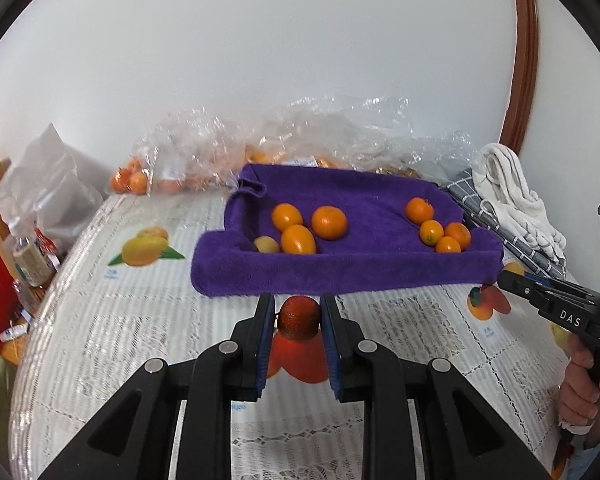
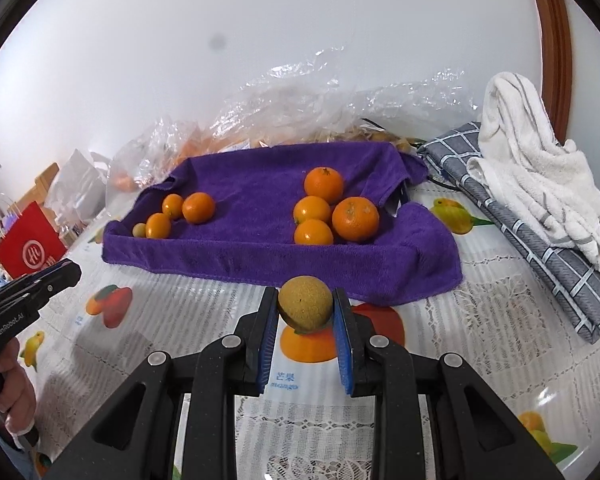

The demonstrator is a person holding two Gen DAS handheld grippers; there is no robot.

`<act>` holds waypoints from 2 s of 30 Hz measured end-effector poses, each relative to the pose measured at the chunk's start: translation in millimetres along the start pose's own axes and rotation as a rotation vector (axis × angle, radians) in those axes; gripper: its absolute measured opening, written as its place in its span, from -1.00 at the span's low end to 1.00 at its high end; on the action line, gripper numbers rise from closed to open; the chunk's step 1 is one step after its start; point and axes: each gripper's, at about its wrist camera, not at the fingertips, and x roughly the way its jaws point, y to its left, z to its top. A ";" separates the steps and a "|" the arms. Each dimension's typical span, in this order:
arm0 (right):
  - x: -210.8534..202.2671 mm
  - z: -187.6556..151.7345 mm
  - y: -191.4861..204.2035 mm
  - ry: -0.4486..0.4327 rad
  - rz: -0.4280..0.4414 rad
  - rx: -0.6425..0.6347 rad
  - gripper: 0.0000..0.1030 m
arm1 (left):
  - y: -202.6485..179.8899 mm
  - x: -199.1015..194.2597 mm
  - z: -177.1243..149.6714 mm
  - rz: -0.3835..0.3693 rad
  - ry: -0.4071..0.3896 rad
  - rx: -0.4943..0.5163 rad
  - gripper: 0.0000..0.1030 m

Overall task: Organize fruits
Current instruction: 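Lift both held fruits and carry them over the purple towel, then lower both fruits onto the purple towel and open both tools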

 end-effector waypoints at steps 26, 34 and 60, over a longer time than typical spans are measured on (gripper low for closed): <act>-54.7 40.6 -5.2 0.004 -0.020 0.054 -0.48 | 16.4 -43.1 51.8 0.017 0.021 -0.130 -0.57; -37.8 75.8 -13.2 -0.021 -0.010 0.084 -0.48 | -3.5 -22.9 77.4 0.014 0.022 -0.114 -0.57; 104.1 110.3 -38.1 0.147 -0.059 -0.035 -0.48 | -37.4 119.1 81.0 0.011 0.207 -0.027 -0.57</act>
